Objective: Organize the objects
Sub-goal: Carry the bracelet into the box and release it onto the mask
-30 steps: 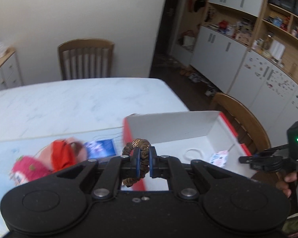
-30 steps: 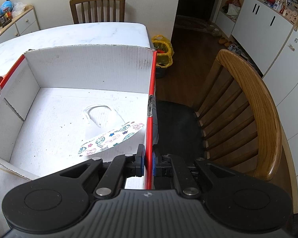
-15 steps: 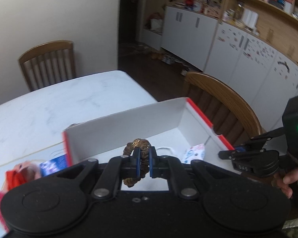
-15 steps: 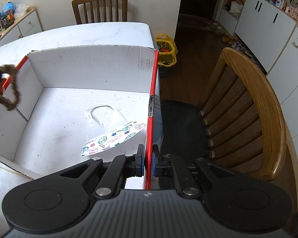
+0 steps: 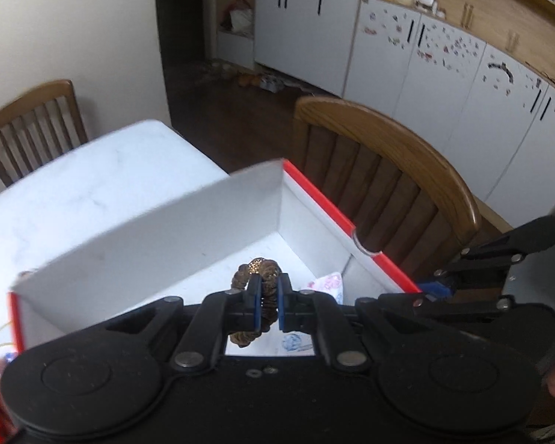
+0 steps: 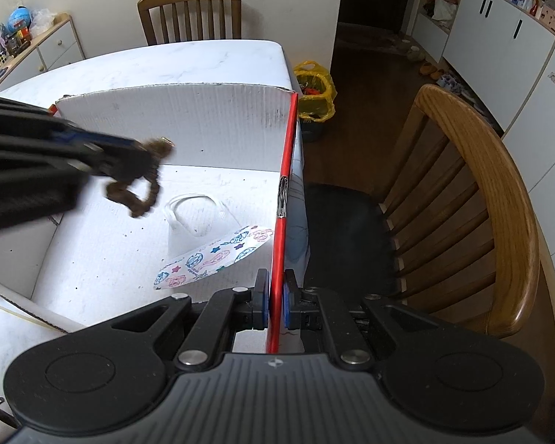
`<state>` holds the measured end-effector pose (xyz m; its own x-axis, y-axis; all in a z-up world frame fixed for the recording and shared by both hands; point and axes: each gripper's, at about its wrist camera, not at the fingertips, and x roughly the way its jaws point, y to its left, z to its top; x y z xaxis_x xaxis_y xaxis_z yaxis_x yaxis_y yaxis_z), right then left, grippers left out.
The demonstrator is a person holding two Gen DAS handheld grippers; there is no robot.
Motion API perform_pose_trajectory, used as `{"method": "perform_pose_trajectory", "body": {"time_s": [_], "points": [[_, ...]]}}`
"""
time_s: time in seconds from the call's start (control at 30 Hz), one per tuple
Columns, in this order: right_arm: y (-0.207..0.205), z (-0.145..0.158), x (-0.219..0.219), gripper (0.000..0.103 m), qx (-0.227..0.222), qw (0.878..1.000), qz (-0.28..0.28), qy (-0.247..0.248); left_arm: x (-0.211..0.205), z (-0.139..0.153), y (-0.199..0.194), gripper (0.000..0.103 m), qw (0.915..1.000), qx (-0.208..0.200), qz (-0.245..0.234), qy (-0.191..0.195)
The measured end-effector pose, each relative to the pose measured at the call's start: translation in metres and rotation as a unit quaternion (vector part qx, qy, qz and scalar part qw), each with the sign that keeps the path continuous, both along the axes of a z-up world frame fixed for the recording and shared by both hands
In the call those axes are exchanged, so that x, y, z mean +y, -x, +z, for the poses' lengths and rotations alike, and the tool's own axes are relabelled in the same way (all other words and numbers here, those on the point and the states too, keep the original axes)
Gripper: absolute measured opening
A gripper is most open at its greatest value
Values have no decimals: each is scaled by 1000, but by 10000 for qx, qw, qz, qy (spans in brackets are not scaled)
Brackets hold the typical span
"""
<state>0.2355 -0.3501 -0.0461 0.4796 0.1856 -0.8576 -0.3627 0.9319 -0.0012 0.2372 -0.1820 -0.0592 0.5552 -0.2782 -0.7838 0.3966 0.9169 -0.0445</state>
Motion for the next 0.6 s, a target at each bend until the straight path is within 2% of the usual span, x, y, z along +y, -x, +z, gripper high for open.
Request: {"method": "perform_pose_trajectory", "body": {"time_s": [0.3, 0.6], "points": [[0, 1, -1, 7, 23, 10000, 93, -20, -10, -38, -20, 5, 9971, 715, -19, 257], [0, 2, -1, 7, 48, 9999, 127, -36, -14, -65, -31, 6, 9879, 1489, -39, 439]]}}
